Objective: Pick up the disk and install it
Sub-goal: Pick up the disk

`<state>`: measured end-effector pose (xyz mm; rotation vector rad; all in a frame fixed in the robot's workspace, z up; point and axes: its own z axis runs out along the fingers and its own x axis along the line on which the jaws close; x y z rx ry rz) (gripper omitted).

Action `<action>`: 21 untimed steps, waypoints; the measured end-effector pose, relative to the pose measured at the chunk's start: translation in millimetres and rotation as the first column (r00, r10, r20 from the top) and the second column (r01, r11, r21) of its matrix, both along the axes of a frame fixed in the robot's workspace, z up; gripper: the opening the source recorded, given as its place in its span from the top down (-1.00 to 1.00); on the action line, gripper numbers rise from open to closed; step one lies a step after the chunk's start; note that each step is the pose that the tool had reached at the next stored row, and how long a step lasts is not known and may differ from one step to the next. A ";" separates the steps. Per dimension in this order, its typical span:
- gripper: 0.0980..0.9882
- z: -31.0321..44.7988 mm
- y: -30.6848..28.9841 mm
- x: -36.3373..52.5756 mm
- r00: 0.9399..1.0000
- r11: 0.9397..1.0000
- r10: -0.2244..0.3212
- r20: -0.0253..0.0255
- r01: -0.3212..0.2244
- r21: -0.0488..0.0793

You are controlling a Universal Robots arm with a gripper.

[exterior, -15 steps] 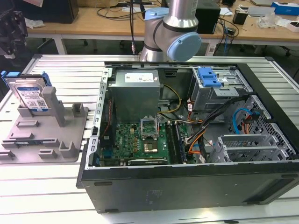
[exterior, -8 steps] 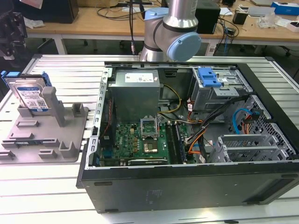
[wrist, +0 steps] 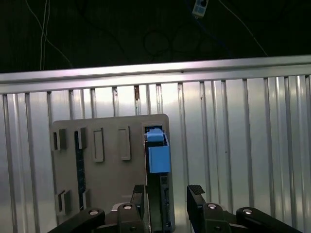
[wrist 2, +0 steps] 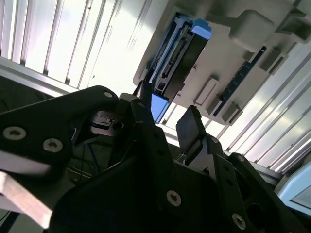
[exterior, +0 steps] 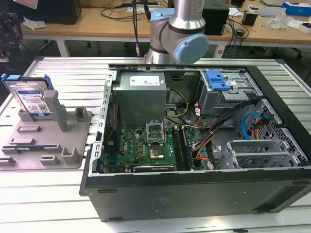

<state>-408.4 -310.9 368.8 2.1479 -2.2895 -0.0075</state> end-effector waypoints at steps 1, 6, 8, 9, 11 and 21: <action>0.14 -0.5 0.0 -2.1 1.000 1.000 0.000 0.000 0.000 0.000; 0.14 -3.8 -0.1 -9.1 1.000 1.000 0.001 0.000 -0.001 0.000; 0.14 -4.5 0.0 -9.2 1.000 1.000 0.002 0.000 -0.002 0.000; 0.14 -4.6 0.0 -9.3 1.000 1.000 0.002 0.000 -0.002 0.000; 0.14 -4.7 0.0 -9.3 1.000 1.000 0.002 0.000 -0.002 0.000; 0.14 -13.5 0.0 -12.1 1.000 1.000 0.006 0.000 -0.006 0.000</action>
